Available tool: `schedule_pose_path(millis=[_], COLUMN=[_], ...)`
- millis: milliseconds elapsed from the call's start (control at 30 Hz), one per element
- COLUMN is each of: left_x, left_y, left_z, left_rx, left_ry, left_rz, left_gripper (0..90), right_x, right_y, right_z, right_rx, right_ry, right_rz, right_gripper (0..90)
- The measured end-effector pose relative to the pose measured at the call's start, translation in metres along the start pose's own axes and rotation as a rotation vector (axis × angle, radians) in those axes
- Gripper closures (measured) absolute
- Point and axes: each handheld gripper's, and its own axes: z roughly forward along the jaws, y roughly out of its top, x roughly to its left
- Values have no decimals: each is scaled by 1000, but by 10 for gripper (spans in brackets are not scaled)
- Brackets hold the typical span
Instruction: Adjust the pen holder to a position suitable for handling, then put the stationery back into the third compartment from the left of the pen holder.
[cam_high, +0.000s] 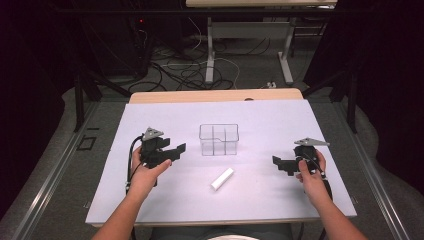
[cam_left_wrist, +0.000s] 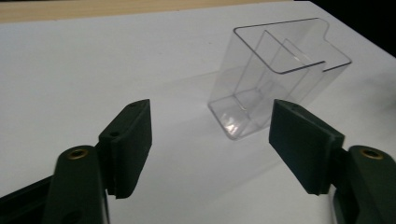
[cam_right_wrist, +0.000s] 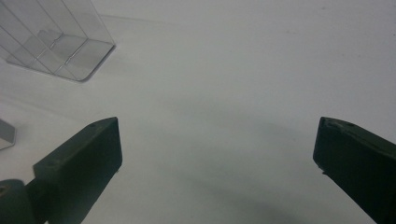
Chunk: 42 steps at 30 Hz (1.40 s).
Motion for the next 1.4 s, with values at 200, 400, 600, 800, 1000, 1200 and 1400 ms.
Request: schedule_pose_path(millis=[200,400,600,800,1000,1200,1400], left_x=[9,23,33,36,36,39,40], left_y=[-10,-21,-25,-29,-36,-39,-40], left_z=[-8,-13,-18,-21,-20,-21,-20], left_rx=[-3,-5,-9,-13,-31,-34,-27], left_ry=[52,96,111,104,79,82,85], left_rz=[26,16,-37,-44,-31,-13,12], left_gripper=[251,162,30,2,1,2,1], right_x=[1,2,4,8,15,32,43], right_y=[0,0,1,5,7,9,8], right_z=[1,2,2,-1,-5,-8,-6], right_rx=[-4,-4,-10,-12,-16,-12,3], right_ry=[15,18,26,53,83,82,85], right_rz=[-4,-17,-11,-25,-88,-207,-296], right_gripper=[8,6,0,0,0,0,22])
